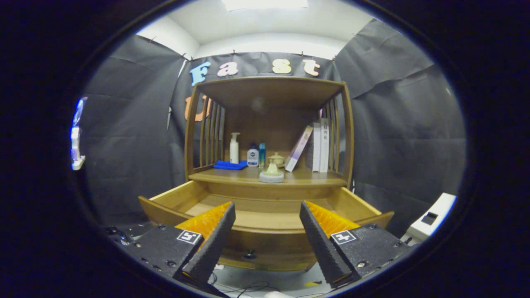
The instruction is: Pull open the drawer, take out the items inside it, and place them on the countertop above the cabinet.
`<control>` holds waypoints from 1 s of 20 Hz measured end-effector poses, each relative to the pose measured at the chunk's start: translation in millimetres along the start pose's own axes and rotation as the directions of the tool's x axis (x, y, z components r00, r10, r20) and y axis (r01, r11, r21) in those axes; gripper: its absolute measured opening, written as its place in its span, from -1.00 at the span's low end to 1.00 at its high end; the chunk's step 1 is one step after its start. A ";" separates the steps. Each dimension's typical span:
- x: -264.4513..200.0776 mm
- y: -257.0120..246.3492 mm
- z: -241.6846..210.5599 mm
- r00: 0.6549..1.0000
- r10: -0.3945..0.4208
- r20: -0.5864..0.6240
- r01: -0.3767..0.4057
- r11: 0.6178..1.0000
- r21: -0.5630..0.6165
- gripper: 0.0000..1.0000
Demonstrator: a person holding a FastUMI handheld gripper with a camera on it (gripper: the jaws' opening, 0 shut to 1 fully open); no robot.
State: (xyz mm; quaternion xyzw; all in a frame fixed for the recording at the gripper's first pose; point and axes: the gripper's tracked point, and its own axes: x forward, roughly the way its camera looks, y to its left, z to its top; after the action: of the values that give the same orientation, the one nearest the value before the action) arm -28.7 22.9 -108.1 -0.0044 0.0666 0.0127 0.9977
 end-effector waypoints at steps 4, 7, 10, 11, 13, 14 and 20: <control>-3.2 -4.6 -35.3 0.998 -0.009 -0.060 0.009 1.000 -0.007 0.98; 1.4 -5.0 -57.8 0.995 -0.009 -0.104 0.009 1.000 -0.003 0.98; 8.4 -10.1 -69.4 0.990 -0.025 -0.138 0.027 1.000 0.013 0.98; 10.5 -12.2 -72.2 0.989 -0.030 -0.147 0.033 0.999 0.017 0.98; 15.8 -14.6 -76.0 0.986 -0.038 -0.160 0.042 0.999 0.017 0.98; 19.4 -16.9 -77.9 0.984 -0.046 -0.170 0.050 0.999 0.017 0.97; 25.6 -22.8 -82.7 0.979 -0.107 -0.175 0.108 0.994 -0.006 0.97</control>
State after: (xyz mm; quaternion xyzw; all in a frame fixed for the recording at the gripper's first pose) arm -13.7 -0.1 -193.3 -0.0073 0.1536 -0.0419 0.9872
